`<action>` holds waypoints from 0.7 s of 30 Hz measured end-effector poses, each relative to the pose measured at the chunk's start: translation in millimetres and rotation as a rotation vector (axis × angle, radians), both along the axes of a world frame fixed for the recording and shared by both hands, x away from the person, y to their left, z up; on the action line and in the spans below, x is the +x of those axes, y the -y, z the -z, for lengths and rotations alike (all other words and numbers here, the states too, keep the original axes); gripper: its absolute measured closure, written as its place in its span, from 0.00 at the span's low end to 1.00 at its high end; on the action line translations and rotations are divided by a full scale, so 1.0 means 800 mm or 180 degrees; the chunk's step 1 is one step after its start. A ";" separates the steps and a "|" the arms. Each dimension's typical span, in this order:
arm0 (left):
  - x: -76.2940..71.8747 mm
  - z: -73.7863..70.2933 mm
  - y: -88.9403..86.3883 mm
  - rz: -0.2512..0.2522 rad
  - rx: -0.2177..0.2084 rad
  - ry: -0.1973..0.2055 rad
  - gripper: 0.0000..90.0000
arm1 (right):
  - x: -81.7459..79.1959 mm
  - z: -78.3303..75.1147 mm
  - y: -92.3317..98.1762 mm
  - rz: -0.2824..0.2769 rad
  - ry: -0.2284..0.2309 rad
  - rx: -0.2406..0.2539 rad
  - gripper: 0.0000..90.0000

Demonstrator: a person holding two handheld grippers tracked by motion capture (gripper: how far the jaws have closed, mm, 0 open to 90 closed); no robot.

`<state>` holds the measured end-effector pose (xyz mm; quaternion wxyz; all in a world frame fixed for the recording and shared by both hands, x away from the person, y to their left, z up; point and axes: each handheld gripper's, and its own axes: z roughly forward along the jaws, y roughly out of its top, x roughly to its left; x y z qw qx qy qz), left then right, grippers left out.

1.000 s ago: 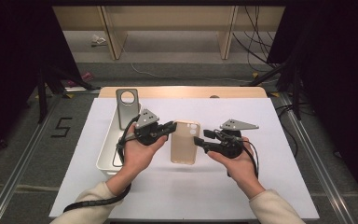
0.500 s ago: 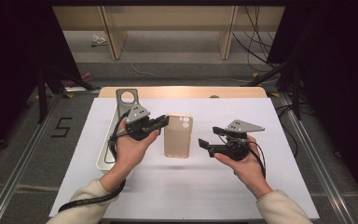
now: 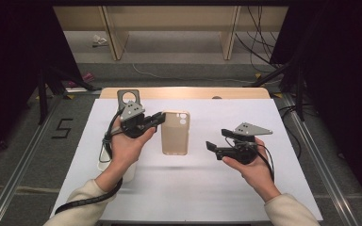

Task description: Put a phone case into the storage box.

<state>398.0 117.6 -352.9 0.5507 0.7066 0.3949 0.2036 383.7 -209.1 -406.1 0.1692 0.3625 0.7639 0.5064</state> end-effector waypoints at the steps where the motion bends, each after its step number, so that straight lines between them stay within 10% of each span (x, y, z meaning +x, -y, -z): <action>1: 0.000 -0.001 -0.001 -0.0011 -0.0007 0.0004 0.93 | -0.001 0.000 0.002 0.0010 -0.0001 0.0001 0.23; 21: 0.001 -0.015 -0.018 -0.0106 -0.0051 0.0091 0.93 | -0.013 0.003 0.033 0.0121 -0.0003 0.0015 0.22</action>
